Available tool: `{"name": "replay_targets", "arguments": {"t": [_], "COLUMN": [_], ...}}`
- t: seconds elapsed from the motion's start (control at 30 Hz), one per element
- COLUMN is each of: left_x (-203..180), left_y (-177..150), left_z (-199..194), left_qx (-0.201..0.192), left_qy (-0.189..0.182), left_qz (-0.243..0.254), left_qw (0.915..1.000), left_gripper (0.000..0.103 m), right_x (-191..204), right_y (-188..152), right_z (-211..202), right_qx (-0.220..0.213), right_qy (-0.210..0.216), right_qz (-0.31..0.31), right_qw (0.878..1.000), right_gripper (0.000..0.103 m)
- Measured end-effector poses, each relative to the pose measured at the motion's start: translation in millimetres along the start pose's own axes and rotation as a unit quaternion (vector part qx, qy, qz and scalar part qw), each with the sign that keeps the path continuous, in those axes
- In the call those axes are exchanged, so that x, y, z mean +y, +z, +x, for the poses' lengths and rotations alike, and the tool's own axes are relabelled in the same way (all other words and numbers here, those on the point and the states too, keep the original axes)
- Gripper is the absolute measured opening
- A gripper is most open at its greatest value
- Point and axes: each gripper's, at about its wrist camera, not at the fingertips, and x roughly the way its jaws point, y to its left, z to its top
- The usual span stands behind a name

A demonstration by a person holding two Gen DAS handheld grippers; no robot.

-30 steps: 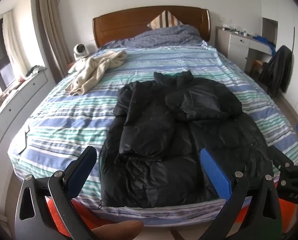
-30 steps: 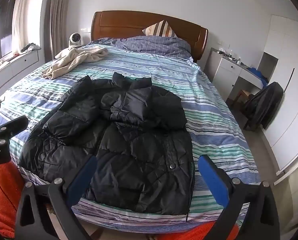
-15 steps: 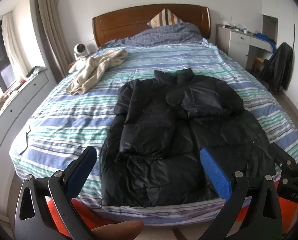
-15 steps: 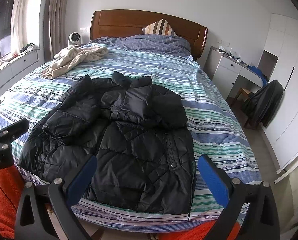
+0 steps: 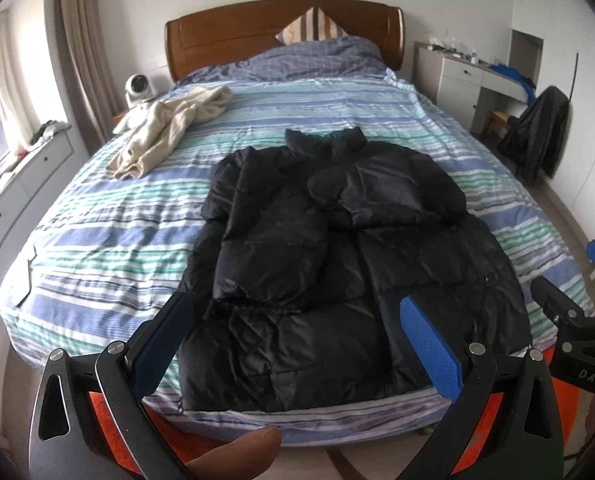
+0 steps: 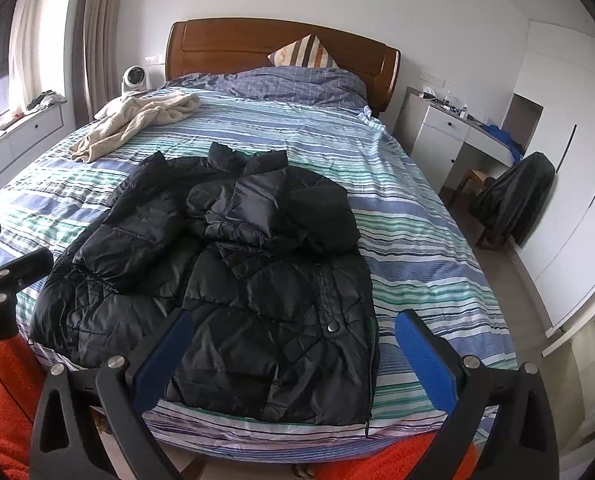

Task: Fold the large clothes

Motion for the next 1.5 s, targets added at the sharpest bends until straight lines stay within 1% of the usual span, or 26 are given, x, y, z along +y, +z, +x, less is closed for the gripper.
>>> {"name": "replay_targets", "arguments": {"t": [0.2, 0.6, 1.0, 1.13, 1.27, 1.5], "left_x": [-6, 0, 1, 4, 12, 25], "left_y": [-1, 0, 0, -1, -4, -6], "left_z": [2, 4, 6, 10, 13, 11], "left_qx": [-0.005, -0.001, 0.003, 0.009, 0.013, 0.01], "left_qy": [0.025, 0.021, 0.019, 0.016, 0.017, 0.021], "left_qz": [0.021, 0.01, 0.01, 0.002, -0.01, -0.021], "left_qw": [0.9995, 0.9997, 0.9998, 0.9998, 0.9997, 0.9995], "left_gripper": [0.103, 0.103, 0.103, 0.103, 0.103, 0.103], "right_x": [-1, 0, 4, 4, 3, 11], "right_y": [0, 0, -1, -1, -3, -1], "right_z": [1, 4, 6, 6, 5, 3], "right_qx": [0.002, 0.008, 0.012, 0.011, 0.002, -0.01], "right_qy": [-0.001, -0.007, -0.01, -0.008, 0.021, 0.047], "right_qz": [0.002, -0.002, -0.007, -0.006, -0.009, -0.025], "right_qw": [1.0, 1.0, 1.0, 1.0, 1.0, 0.999], "right_gripper": [0.102, 0.102, 0.102, 0.102, 0.102, 0.102]}}
